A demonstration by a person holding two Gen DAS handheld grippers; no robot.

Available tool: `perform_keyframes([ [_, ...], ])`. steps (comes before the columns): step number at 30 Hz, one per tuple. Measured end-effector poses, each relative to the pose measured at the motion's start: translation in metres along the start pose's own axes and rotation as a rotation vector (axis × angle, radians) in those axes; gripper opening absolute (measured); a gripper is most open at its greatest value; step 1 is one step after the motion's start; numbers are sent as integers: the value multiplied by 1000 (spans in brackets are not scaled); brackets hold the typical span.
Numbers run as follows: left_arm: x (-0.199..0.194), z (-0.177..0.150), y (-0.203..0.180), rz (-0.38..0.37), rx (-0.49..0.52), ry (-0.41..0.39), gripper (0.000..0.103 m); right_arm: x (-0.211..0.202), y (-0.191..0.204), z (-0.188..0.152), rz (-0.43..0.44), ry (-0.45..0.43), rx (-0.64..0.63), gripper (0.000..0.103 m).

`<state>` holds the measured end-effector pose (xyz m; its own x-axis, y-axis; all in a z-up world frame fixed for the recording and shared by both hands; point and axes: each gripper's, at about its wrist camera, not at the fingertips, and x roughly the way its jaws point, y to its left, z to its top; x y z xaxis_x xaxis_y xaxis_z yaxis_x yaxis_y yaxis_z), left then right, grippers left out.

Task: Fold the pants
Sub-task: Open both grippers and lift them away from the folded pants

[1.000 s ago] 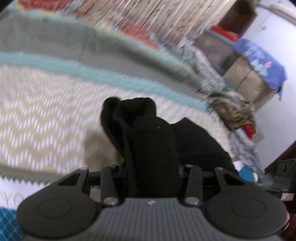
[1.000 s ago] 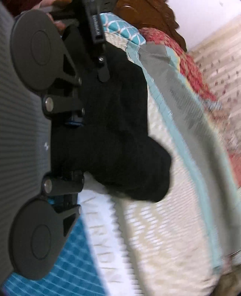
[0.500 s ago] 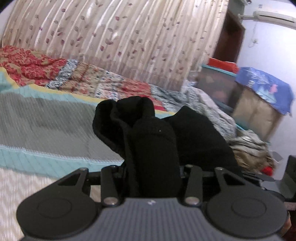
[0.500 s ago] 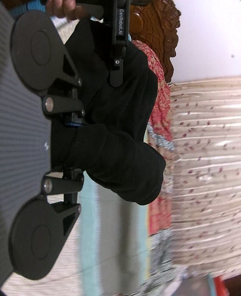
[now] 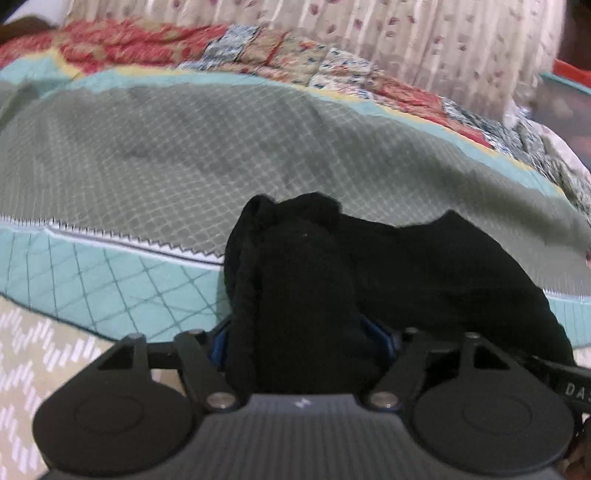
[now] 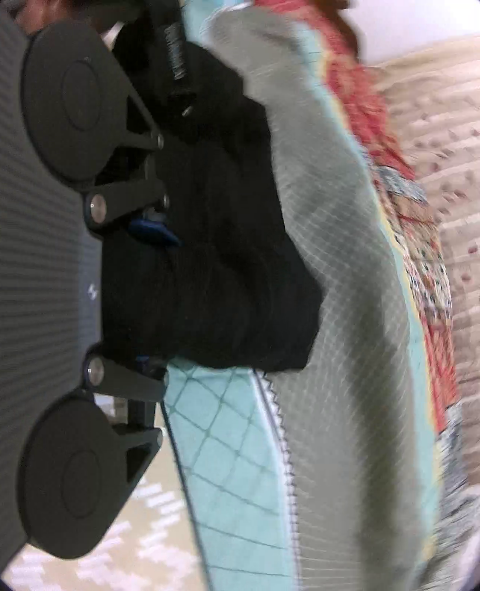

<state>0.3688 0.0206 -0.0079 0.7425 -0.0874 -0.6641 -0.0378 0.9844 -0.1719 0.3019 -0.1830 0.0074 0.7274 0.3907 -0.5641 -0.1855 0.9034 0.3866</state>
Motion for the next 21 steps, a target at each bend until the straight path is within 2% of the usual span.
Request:
perform_keyframes([
  [3,-16,7,-5,24,2,19,72,-13,3,5,-14,3,-32,63],
  [5,-42,11,-7,49,-5,0,71,-34,5,5,-39,-22,-26,63],
  [10,-119,2,-7,105,-28,-21,75,-112,17,-17,-58,-77,-15,66],
  [13,-168,-20,-10,121,-16,-15,77,-156,27,-37,-43,-78,-17,69],
  [17,-227,-55,-20,136,34,-20,85,-212,46,-68,-44,-78,-19,72],
  [19,-249,-71,-27,143,62,-3,86,-225,56,-77,-65,-79,-40,73],
  [20,-260,-79,-29,149,71,9,89,-237,60,-85,-78,-87,-46,75],
  [21,-268,-86,-32,154,73,17,89,-247,62,-91,-81,-94,-45,82],
])
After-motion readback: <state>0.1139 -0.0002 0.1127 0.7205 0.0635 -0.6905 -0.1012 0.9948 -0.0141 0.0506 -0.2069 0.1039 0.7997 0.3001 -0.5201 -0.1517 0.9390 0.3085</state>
